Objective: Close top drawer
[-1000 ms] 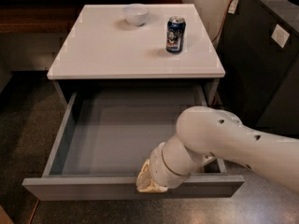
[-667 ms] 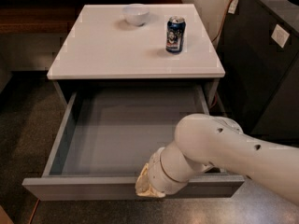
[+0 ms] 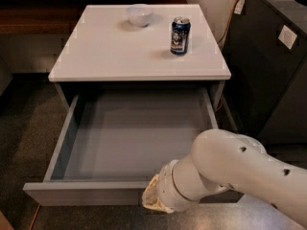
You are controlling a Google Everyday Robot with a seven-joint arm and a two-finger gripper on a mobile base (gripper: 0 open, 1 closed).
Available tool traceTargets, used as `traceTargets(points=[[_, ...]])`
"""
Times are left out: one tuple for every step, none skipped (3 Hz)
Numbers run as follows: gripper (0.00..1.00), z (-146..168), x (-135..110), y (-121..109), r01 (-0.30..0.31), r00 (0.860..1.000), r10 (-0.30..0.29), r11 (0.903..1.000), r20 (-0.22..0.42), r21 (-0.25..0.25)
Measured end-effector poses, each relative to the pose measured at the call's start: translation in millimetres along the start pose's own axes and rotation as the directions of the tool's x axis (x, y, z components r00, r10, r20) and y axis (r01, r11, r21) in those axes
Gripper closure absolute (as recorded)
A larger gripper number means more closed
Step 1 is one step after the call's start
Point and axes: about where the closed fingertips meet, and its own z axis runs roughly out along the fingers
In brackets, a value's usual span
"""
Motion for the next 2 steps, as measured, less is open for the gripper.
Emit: traceTargets(points=[[1.0,13,7,-1,-0.027,1.0,0.027,0.9996,-0.011,-0.011],[1.0,27,10,-4,-0.036,0.998,0.036,0.9993,-0.045,-0.002]])
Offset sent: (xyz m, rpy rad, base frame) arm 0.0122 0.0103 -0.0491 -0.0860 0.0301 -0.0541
